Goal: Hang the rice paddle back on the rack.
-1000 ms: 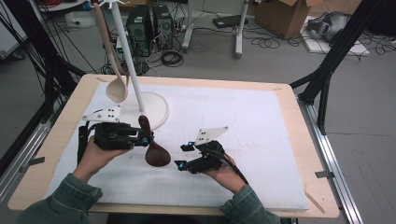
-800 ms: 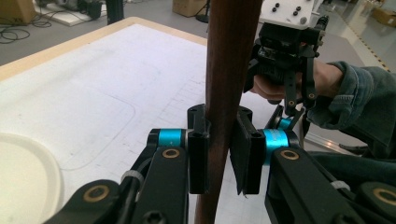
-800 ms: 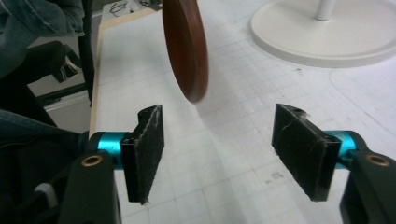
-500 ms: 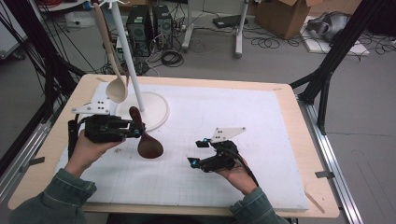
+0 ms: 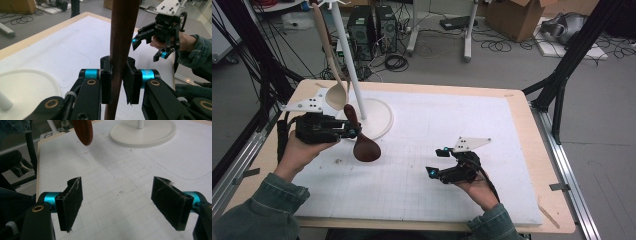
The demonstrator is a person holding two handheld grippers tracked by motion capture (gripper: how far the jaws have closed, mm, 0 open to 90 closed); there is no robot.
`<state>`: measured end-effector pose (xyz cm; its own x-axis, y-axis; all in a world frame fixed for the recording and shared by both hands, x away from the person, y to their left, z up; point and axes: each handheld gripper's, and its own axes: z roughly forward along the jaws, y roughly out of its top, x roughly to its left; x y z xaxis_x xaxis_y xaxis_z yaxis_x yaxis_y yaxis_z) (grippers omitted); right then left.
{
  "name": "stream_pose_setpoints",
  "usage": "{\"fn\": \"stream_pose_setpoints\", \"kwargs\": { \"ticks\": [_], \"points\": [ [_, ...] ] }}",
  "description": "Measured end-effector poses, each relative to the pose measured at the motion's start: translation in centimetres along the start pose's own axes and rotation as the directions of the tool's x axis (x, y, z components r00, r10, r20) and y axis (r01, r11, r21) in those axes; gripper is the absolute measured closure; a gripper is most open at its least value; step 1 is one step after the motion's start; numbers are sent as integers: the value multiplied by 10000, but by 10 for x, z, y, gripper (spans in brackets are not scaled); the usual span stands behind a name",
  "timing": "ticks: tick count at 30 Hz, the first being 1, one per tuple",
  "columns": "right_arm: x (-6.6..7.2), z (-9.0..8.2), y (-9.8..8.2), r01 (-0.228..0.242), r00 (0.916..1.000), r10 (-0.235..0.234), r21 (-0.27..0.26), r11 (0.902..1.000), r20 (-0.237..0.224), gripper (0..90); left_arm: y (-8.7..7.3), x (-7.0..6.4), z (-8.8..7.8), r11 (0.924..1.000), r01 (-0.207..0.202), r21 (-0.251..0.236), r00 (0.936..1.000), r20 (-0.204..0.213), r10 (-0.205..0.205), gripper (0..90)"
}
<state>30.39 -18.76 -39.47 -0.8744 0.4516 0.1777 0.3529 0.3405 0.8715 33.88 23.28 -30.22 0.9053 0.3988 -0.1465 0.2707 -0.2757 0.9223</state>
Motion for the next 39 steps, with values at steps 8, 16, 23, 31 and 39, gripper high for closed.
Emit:
{"fn": "stream_pose_setpoints", "kwargs": {
  "ticks": [8,16,23,31,39],
  "points": [
    [-2,-13,-4,-156,9993,157,-25,9999,344,232,11,5,-11,9998,-185,58,9997,-159,186,776],
    [-5,-20,-8,-278,9980,276,41,9996,565,228,27,12,-22,9998,-189,-54,9994,-305,187,776],
    [-7,-25,-9,-294,9979,291,33,9996,580,226,48,20,-33,9995,-287,-134,9981,-555,279,776],
    [-11,-32,-11,-407,9969,412,-93,9991,670,218,72,28,-39,9995,-307,-41,9976,-629,304,776],
    [-12,-36,-11,-376,9969,390,-216,9991,690,215,94,37,-52,9996,-223,-168,9957,-905,207,776]
  ]
}}
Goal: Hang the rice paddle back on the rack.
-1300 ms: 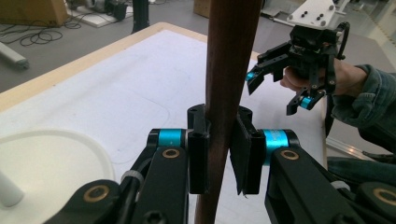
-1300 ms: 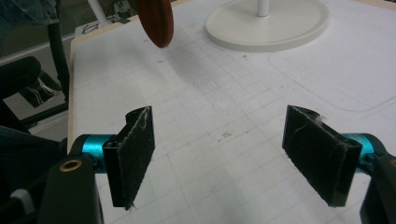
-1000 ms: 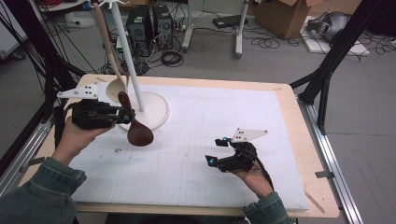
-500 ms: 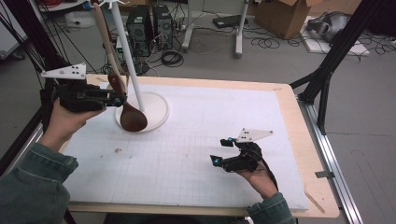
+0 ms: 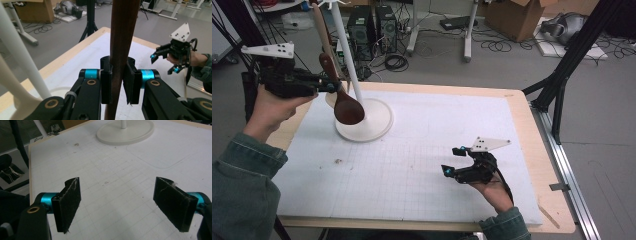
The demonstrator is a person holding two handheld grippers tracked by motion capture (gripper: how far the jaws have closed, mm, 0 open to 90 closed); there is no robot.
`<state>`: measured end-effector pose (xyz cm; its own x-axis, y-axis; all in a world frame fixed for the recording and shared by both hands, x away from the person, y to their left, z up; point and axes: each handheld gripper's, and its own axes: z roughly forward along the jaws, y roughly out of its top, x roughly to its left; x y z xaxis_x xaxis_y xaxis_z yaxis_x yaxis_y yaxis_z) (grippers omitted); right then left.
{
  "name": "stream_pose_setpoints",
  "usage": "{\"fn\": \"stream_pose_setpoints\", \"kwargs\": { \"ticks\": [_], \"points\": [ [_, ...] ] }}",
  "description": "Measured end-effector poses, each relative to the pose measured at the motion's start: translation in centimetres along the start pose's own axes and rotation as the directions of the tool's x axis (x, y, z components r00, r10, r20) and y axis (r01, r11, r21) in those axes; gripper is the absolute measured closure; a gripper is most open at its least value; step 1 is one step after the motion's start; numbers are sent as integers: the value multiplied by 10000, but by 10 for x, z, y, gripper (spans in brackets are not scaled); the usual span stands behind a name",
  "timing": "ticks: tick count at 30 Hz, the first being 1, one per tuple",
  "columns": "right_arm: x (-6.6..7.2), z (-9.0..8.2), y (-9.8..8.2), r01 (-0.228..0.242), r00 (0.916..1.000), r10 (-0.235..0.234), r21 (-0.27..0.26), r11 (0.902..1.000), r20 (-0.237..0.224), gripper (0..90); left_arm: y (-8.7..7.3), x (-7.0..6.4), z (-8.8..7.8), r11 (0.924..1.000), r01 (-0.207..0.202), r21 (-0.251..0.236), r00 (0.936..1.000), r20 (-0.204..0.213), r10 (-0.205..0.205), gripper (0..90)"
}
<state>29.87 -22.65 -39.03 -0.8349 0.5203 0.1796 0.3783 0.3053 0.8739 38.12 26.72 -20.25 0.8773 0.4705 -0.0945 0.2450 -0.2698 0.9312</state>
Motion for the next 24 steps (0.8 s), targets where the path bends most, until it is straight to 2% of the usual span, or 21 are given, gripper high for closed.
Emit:
{"fn": "stream_pose_setpoints", "kwargs": {
  "ticks": [7,13,16,24],
  "points": [
    [-1,0,1,-54,10000,54,-14,10000,7,215,15,10,-5,10000,24,17,9999,-116,-24,776],
    [-1,-2,2,102,9999,-102,-94,9999,13,215,26,16,0,9999,39,164,9999,-99,-37,776],
    [-1,-3,2,36,10000,-36,-78,10000,20,214,33,20,1,9998,71,161,10000,12,-71,776],
    [-1,-4,4,77,10000,-77,-149,9999,-8,214,52,30,4,9994,111,340,9999,-48,-109,776]
  ]
}}
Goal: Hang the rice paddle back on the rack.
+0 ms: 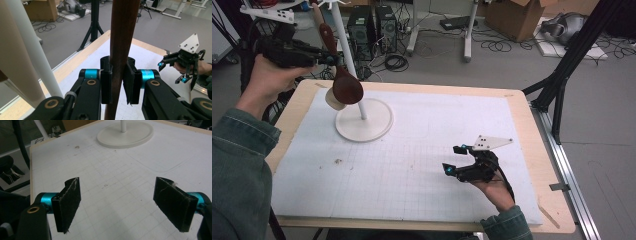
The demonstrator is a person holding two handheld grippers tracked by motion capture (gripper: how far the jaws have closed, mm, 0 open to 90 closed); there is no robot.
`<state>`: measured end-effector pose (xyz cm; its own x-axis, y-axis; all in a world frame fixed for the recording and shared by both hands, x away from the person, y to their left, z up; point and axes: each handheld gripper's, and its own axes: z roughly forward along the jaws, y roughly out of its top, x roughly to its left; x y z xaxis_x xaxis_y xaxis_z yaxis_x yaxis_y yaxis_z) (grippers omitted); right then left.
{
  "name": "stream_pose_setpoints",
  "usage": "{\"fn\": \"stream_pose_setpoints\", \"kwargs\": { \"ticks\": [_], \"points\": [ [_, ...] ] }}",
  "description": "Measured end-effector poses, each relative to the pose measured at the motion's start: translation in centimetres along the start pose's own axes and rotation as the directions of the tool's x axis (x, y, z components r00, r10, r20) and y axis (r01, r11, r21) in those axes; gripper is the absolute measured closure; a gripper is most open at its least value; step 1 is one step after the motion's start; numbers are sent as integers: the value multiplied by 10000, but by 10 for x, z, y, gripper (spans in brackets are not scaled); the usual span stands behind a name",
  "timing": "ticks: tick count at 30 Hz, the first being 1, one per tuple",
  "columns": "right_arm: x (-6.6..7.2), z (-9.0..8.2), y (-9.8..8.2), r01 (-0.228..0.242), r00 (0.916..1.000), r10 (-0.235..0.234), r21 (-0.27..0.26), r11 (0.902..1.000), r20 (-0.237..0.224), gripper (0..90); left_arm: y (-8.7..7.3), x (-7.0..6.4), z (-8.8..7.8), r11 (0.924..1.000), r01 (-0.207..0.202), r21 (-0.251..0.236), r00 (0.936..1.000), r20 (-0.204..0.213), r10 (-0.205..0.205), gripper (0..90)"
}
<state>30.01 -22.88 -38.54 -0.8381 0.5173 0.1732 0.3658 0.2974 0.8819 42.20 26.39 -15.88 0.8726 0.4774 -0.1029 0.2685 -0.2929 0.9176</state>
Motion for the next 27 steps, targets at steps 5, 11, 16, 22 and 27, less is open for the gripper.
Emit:
{"fn": "stream_pose_setpoints", "kwargs": {
  "ticks": [5,11,16,22,27],
  "points": [
    [0,0,2,72,10000,-72,28,10000,-66,214,11,9,0,9998,153,-161,9998,141,-151,776],
    [-1,0,7,137,9999,-136,93,9999,-107,214,23,15,5,9996,192,-209,9989,432,-182,776],
    [0,3,8,191,9996,-188,133,9997,-201,214,26,23,8,9993,323,-171,9985,456,-315,776],
    [-1,3,9,206,9996,-203,132,9997,-206,214,27,29,7,9988,469,-107,9981,393,-465,775],
    [0,3,11,278,9994,-276,83,9996,-210,214,30,31,8,9983,548,-187,9976,424,-540,775]
  ]
}}
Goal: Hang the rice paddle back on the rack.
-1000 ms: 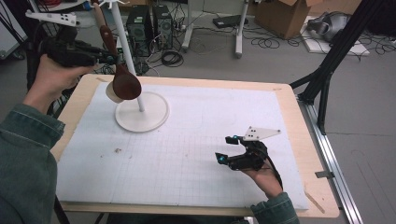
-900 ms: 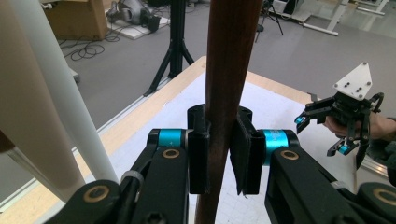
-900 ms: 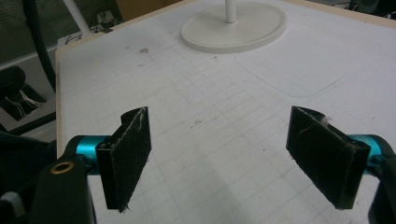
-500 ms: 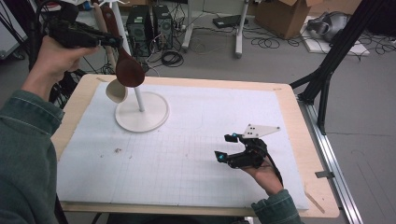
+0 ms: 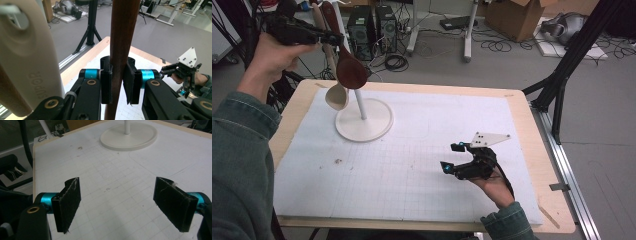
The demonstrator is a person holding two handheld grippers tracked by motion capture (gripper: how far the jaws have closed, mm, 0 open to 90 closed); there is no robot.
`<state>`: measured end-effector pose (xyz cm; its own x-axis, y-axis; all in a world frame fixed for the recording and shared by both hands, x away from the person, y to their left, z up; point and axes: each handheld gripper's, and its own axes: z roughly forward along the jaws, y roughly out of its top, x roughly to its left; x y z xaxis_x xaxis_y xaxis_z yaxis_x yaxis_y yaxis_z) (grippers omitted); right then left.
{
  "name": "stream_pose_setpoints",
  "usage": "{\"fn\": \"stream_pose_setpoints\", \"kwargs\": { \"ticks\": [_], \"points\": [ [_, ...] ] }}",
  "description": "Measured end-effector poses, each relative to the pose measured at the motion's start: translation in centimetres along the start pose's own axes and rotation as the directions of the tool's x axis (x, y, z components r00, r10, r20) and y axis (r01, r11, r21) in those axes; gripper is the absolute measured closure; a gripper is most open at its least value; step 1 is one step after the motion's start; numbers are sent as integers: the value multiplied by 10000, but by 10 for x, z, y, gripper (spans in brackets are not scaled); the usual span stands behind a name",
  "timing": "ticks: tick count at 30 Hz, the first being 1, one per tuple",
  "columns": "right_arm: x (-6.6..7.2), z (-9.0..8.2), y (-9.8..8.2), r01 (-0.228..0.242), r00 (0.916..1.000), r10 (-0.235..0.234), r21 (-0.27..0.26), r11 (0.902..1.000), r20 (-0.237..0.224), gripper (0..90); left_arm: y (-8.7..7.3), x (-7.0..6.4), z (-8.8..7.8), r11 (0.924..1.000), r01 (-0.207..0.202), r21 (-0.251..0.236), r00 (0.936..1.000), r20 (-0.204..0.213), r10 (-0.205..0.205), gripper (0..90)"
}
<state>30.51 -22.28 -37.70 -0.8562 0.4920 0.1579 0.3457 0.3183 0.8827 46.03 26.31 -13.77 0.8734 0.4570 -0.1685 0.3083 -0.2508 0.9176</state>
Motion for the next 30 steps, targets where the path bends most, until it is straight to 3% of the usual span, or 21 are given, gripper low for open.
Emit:
{"fn": "stream_pose_setpoints", "kwargs": {
  "ticks": [17,23,30],
  "points": [
    [2,2,2,105,9998,-107,-90,9999,-190,214,-3,9,2,9988,495,-36,9979,-409,-496,773],
    [2,1,2,158,9997,-161,-148,9998,-177,214,-9,11,0,9967,713,-386,9964,-440,-730,769],
    [3,1,3,129,9997,-132,-188,9997,-192,214,-13,8,-3,9963,667,-537,9949,-721,-705,764]
  ]
}}
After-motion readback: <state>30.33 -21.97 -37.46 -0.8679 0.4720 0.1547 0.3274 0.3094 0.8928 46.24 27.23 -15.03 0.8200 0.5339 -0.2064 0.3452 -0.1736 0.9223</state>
